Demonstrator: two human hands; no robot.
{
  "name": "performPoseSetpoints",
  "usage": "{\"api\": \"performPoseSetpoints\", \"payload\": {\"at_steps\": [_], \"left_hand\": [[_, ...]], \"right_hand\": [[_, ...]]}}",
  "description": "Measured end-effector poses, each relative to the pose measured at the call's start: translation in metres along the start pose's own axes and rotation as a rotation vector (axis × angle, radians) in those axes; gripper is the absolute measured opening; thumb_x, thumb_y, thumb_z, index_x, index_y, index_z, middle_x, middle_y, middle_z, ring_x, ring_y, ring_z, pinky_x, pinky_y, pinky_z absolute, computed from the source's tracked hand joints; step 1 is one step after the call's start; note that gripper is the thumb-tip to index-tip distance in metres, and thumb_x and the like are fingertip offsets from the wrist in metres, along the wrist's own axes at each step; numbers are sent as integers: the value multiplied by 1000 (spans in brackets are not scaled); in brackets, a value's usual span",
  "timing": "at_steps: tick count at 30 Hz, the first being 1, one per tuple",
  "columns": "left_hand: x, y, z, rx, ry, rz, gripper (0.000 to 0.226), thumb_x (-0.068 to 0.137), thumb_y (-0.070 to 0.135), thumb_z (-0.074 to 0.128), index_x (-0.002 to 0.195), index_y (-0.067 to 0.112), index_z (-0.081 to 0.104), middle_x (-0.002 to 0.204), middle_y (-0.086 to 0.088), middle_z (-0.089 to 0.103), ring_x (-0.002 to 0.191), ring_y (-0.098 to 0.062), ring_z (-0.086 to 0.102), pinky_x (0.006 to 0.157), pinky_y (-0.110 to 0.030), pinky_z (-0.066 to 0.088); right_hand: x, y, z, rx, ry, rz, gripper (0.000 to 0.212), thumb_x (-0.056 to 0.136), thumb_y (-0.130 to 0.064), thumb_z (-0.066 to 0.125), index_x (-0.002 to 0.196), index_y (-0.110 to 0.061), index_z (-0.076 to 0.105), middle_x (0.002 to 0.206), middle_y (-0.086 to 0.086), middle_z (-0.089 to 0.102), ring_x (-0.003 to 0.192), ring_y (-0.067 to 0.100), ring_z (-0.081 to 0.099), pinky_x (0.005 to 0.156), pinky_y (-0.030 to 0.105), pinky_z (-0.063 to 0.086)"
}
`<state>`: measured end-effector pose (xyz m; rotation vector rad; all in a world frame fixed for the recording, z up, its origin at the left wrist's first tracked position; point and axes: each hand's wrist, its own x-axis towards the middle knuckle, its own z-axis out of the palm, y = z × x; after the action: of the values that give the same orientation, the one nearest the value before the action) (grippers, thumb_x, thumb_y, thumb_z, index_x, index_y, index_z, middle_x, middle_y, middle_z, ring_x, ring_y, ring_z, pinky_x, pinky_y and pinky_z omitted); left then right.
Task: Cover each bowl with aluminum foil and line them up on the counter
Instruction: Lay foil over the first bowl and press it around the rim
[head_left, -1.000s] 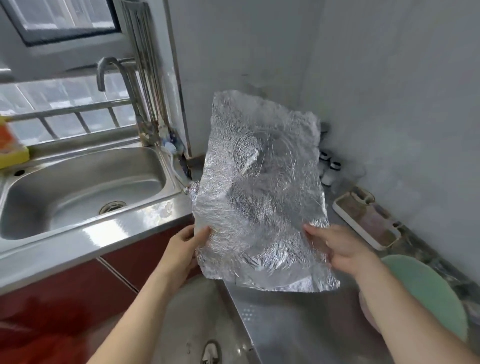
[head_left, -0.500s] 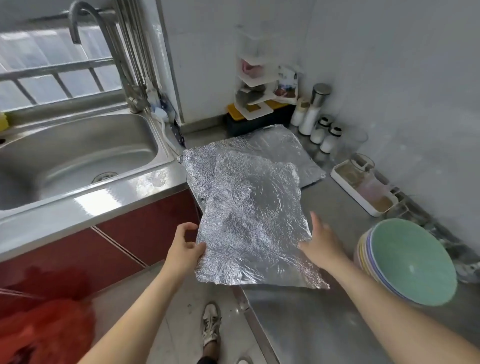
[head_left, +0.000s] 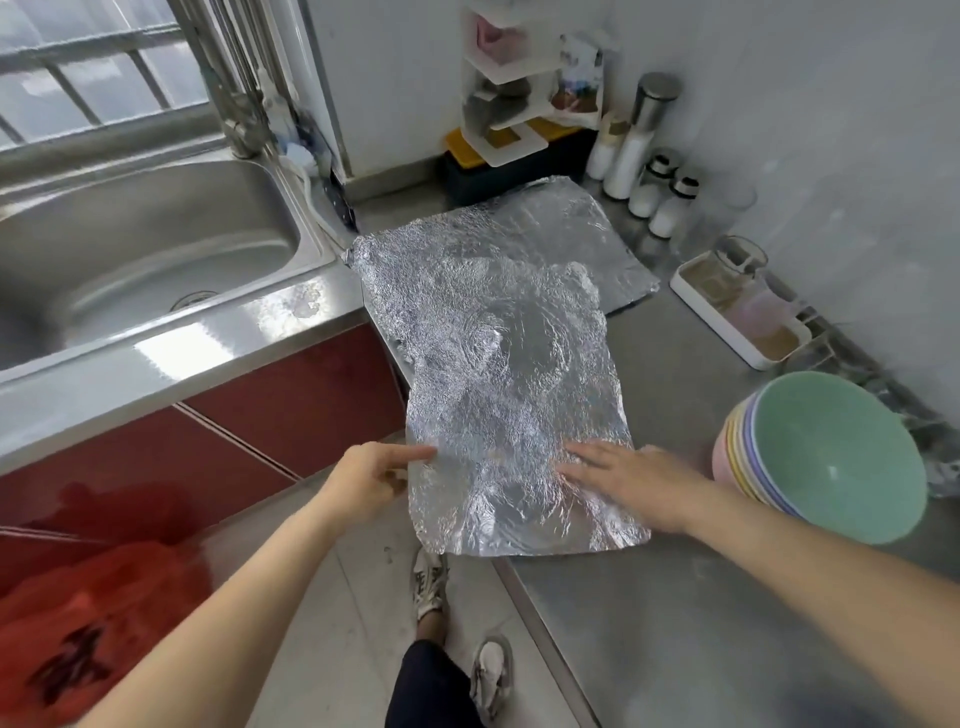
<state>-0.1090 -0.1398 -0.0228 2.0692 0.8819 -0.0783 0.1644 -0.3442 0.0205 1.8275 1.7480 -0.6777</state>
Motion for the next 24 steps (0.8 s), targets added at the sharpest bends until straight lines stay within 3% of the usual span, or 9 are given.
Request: {"api": "performPoseSetpoints", "payload": {"at_steps": [5, 8, 12, 15, 17, 19, 21, 23, 24], "left_hand": [[13, -14, 2, 185, 229, 199, 32, 78, 1, 75, 95, 28, 79, 88, 8, 72, 83, -20, 65, 76, -37, 53], [20, -22, 1, 175, 366, 207, 32, 76, -5, 73, 85, 25, 80, 100, 6, 63, 94, -28, 54, 86, -44, 45], [21, -25, -6, -35, 325, 88, 35, 81, -5, 67, 86, 27, 79, 112, 21, 64, 111, -22, 55, 99, -37, 43], [19, -20, -8, -394, 307, -65, 28, 82, -3, 70, 85, 24, 78, 100, 11, 73, 95, -3, 66, 89, -25, 52], [20, -18, -5, -502, 325, -127, 10, 86, 6, 71, 84, 15, 76, 87, 3, 73, 80, -8, 64, 78, -27, 48], [21, -16, -2, -553, 341, -121, 8, 88, 10, 70, 82, 6, 73, 79, -3, 69, 75, -13, 56, 72, -30, 42], [25, -12, 3, -571, 374, -129, 9, 88, 8, 69, 80, 7, 72, 76, -1, 68, 72, -10, 54, 69, -24, 41], [28, -7, 9, -541, 402, -167, 11, 87, 9, 71, 77, 15, 73, 72, 7, 69, 69, -6, 56, 65, -16, 42], [30, -5, 13, -515, 409, -189, 14, 86, 11, 72, 75, 20, 72, 70, 10, 70, 68, -6, 57, 65, -16, 43]], "right_hand": [[2, 6, 7, 98, 38, 24, 101, 84, 13, 48, 151, -42, -4, 160, -15, -12, 148, 12, 3, 111, 46, 30], [2, 14, 13, 248, 23, 45, 107, 80, 16, 49, 148, -49, -2, 157, -21, -15, 147, 9, -9, 114, 51, 21], [1, 28, 18, 335, 14, 37, 106, 81, 11, 52, 147, -52, 0, 156, -26, -16, 146, 7, -13, 112, 52, 22], [7, 38, 34, 526, 124, 73, 99, 76, -11, 74, 146, -52, 16, 156, -24, -3, 147, 8, -4, 115, 47, 21], [14, 42, 39, 778, 290, 143, 79, 74, -23, 81, 141, -37, 42, 157, -5, 19, 146, 14, 14, 117, 35, 22], [23, 45, 42, 989, 429, 174, 42, 76, -25, 80, 114, -32, 64, 138, 4, 50, 131, 18, 45, 112, 35, 34], [31, 49, 48, 1080, 509, 223, 12, 77, -35, 76, 88, -39, 72, 108, -7, 70, 105, 13, 64, 98, 42, 48], [35, 50, 51, 1129, 511, 345, 2, 79, -40, 72, 77, -41, 73, 90, -13, 74, 92, 10, 67, 88, 38, 52], [37, 51, 54, 1126, 511, 420, 11, 81, -38, 73, 70, -35, 72, 79, -13, 73, 84, 11, 67, 81, 35, 52]]}}
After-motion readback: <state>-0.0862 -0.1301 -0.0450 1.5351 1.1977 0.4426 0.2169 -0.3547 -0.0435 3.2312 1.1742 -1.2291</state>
